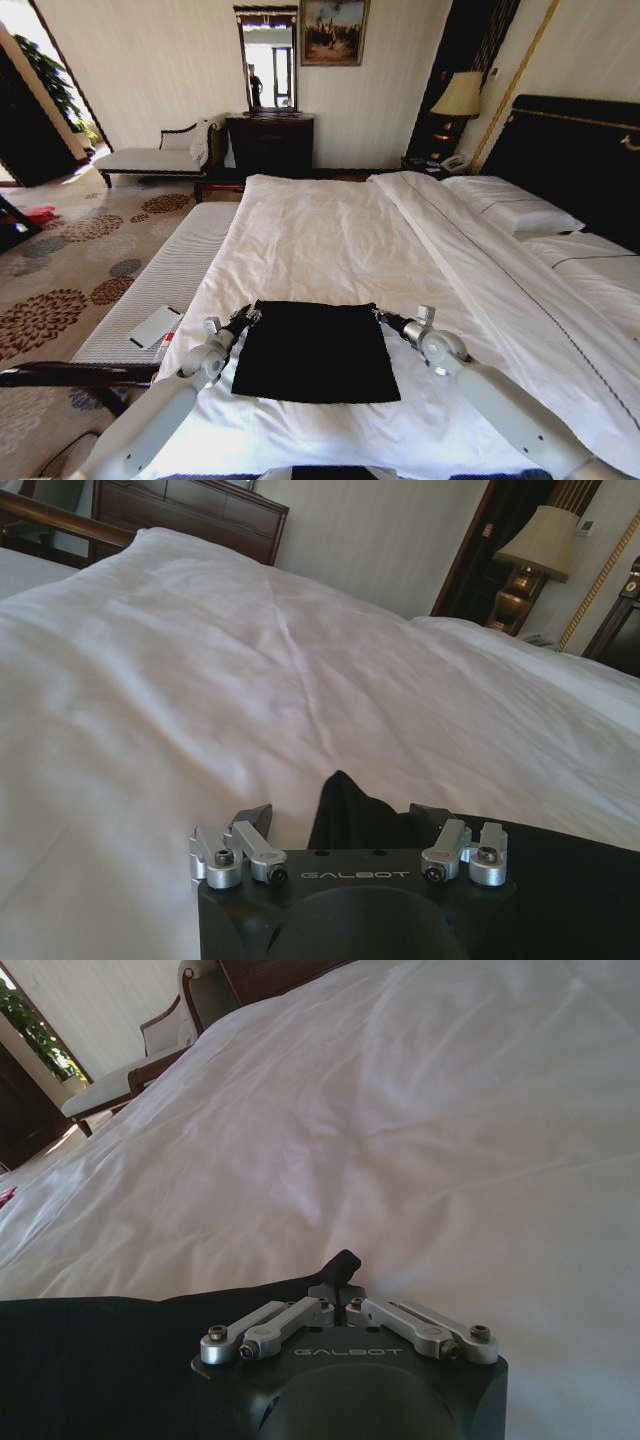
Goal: Fold the clothes on the bed.
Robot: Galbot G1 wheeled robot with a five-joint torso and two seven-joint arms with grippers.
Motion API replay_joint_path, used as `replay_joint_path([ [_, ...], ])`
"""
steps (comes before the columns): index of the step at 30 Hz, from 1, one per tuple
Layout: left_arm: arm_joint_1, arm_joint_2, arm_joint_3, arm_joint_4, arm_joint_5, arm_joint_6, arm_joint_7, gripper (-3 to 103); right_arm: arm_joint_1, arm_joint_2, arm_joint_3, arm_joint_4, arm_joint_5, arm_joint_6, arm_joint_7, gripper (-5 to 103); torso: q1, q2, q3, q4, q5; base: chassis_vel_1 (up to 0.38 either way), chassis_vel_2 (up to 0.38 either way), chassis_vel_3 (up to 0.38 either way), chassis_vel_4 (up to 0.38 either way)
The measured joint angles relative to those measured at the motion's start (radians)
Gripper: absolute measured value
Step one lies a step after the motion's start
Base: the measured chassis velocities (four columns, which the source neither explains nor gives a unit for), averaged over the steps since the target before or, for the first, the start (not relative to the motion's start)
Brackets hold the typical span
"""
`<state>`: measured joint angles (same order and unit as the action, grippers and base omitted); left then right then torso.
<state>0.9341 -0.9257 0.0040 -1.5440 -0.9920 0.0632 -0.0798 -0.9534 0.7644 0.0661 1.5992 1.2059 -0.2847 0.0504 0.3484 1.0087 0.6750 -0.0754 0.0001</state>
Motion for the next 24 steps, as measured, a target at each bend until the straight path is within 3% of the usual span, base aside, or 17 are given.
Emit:
replay_joint_path([
  [5,-0.008,-0.018,0.014,0.008,-0.001,-0.008,0.005,70,0.002,-0.002,-0.001,0.008,0.002,0.0,0.011,0,0.0,0.0,0.0,0.0001,-0.0001,0.0,0.0,0.0,0.0],
  [16,0.014,-0.006,0.003,0.009,-0.002,-0.039,0.014,26,0.003,-0.003,0.0,0.005,0.003,-0.001,0.015,0,0.0,0.0,0.0,0.0003,-0.0001,0.0,0.0,0.0,0.0],
  [19,0.012,-0.011,0.001,0.014,-0.002,-0.048,0.014,20,0.0,0.0,0.001,0.005,0.002,-0.001,0.016,0,0.0,0.0,0.0,0.0002,-0.0001,0.0,0.0,0.0,0.0],
  [22,0.01,-0.014,0.0,0.017,-0.002,-0.053,0.013,5,-0.003,0.002,0.001,0.009,0.001,-0.001,0.016,0,0.0,0.0,0.0,0.0,-0.0002,0.0,0.0,0.0,0.0],
  [24,0.01,-0.014,0.0,0.016,-0.002,-0.054,0.013,3,-0.003,0.003,0.001,0.01,0.001,0.0,0.016,0,0.0,0.0,0.0,0.0,-0.0002,0.0,0.0,0.0,0.0],
])
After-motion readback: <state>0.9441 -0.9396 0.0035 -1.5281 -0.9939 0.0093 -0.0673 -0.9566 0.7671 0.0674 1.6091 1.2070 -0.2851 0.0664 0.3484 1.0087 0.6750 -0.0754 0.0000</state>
